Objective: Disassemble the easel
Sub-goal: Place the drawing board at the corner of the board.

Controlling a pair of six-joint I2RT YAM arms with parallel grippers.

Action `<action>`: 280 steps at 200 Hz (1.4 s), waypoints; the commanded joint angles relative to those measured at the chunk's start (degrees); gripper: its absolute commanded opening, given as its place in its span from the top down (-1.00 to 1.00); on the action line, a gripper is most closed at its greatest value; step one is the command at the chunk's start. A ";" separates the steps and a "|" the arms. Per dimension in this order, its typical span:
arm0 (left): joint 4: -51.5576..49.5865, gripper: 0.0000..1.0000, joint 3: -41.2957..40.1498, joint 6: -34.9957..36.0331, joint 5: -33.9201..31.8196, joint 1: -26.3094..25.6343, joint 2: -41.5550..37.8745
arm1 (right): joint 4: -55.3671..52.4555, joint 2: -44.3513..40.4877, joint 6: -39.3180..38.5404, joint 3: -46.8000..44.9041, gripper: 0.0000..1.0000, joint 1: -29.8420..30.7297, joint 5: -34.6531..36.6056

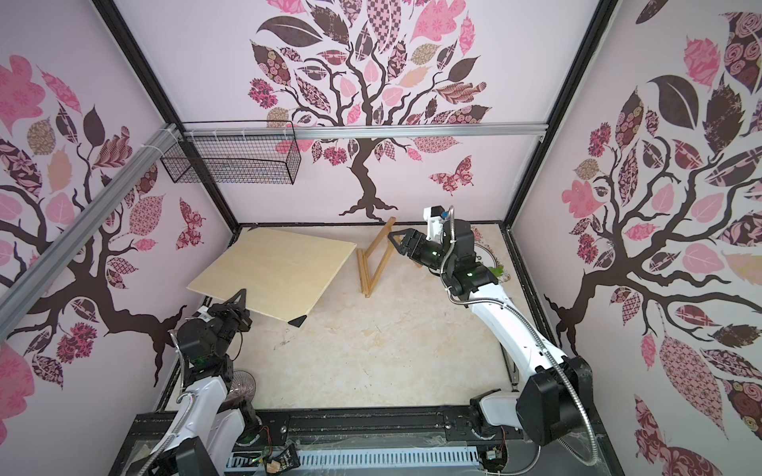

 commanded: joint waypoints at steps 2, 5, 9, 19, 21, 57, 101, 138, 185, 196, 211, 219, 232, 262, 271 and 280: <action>6.36 1.00 4.01 1.82 -6.43 -0.25 -1.68 | -1.06 -2.33 -2.31 -1.12 -0.35 0.21 3.78; 6.06 1.00 4.27 2.15 -6.98 -0.34 -1.56 | -1.13 -2.32 -2.43 -1.28 -0.35 0.22 3.94; 5.71 1.00 4.63 2.60 -7.68 -0.44 -1.29 | -1.16 -2.32 -2.50 -1.42 -0.35 0.22 4.13; 4.65 1.00 5.61 3.84 -9.29 -0.94 -0.34 | -1.25 -2.17 -2.74 -1.82 -0.35 0.22 4.52; 4.52 1.00 5.83 4.16 -9.62 -1.07 -0.07 | -1.25 -2.15 -2.81 -1.84 -0.35 0.22 4.58; 2.84 1.00 11.12 10.51 -15.82 -4.71 5.90 | -1.16 -2.01 -3.48 -3.14 -0.36 0.31 6.29; 3.18 1.00 16.62 15.33 -22.84 -8.11 14.04 | -1.86 -0.85 -4.77 -2.99 -0.37 0.31 7.26; 8.20 1.00 18.61 14.38 -26.37 -9.09 21.76 | -1.57 0.62 -5.04 -3.01 -0.37 0.31 7.36; 8.50 1.00 20.52 13.90 -39.90 -16.43 28.12 | -0.82 3.19 -4.63 -2.52 -0.37 0.24 6.54; 7.99 1.00 21.07 13.70 -43.87 -18.75 29.64 | -0.96 3.56 -4.67 -2.42 -0.37 0.31 6.65; 9.64 1.00 21.90 12.67 -46.94 -20.70 33.17 | -1.49 3.96 -4.93 -2.12 -0.37 0.31 6.56; 11.24 1.00 22.55 11.85 -47.49 -21.43 35.68 | -1.68 4.09 -5.05 -2.12 -0.37 0.31 6.55; 12.95 1.00 23.80 10.16 -48.78 -22.75 39.62 | -2.01 3.96 -5.31 -2.21 -0.37 0.24 6.84; 14.63 1.00 28.14 8.21 -50.04 -24.87 47.63 | -3.20 3.65 -6.38 -2.15 -0.38 0.26 7.69; 15.60 1.00 29.27 7.87 -50.32 -25.35 49.99 | -3.70 3.41 -6.76 -2.07 -0.38 0.23 7.99; 16.10 1.00 30.19 7.30 -50.35 -25.65 52.00 | -4.21 3.17 -7.21 -2.02 -0.39 0.22 8.28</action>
